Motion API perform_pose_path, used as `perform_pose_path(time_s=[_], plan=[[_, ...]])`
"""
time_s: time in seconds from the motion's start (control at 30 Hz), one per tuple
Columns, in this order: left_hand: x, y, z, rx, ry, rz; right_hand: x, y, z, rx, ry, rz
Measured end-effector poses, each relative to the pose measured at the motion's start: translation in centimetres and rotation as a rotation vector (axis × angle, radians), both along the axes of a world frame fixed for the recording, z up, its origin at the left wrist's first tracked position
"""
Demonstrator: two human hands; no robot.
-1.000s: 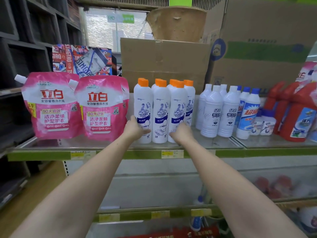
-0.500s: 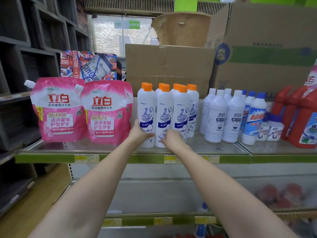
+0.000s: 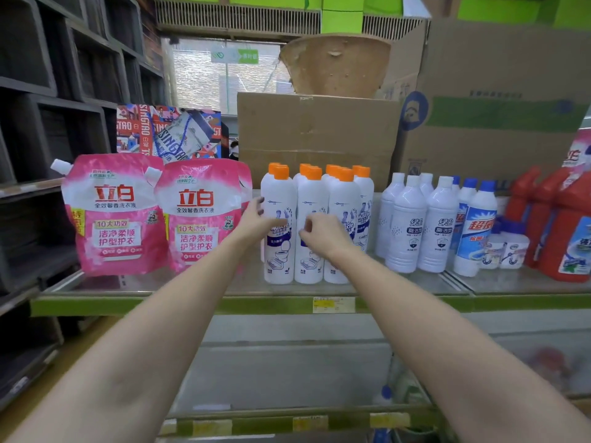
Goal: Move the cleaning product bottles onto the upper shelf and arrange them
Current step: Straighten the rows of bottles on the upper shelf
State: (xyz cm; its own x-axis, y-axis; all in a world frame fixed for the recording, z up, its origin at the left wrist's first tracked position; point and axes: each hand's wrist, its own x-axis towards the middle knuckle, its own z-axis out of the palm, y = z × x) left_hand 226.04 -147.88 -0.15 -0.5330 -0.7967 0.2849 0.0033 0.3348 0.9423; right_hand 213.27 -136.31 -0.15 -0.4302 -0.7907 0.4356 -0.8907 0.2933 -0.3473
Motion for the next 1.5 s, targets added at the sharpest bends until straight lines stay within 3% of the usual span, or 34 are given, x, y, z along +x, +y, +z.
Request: perform_pose_path(time_s=[0.3, 0.53, 0.8, 1.0, 1.1, 1.2, 1.5], plan=[[0.0, -2.2, 9.1, -0.201, -0.066, 0.033, -0.8, -0.9, 9.4, -0.201, 0.076, 0.032], [-2.2, -4.5, 12.2, -0.297, -0.156, 0.138, -3.8, -3.8, 13.6, -0.239, 0.074, 0.089], [-5.4, -6.5, 13.7, -0.279, -0.401, 0.214, -8.4, -8.3, 15.8, 0.003, 0.107, 0.109], [-7.3, -7.6, 14.8, -0.254, -0.627, 0.255, -9.8, -11.3, 16.4, 0.319, 0.106, 0.151], [-7.9, -8.0, 15.6, -0.147, -0.777, 0.281, -10.2, -12.7, 16.6, 0.442, 0.072, 0.166], [-8.2, -8.0, 16.5, -0.125, -0.869, 0.277, -10.3, -13.3, 17.1, 0.464, 0.103, 0.182], [-9.5, -7.2, 17.3, -0.263, -0.905, 0.224, -10.5, -11.9, 17.5, 0.486, 0.115, 0.148]])
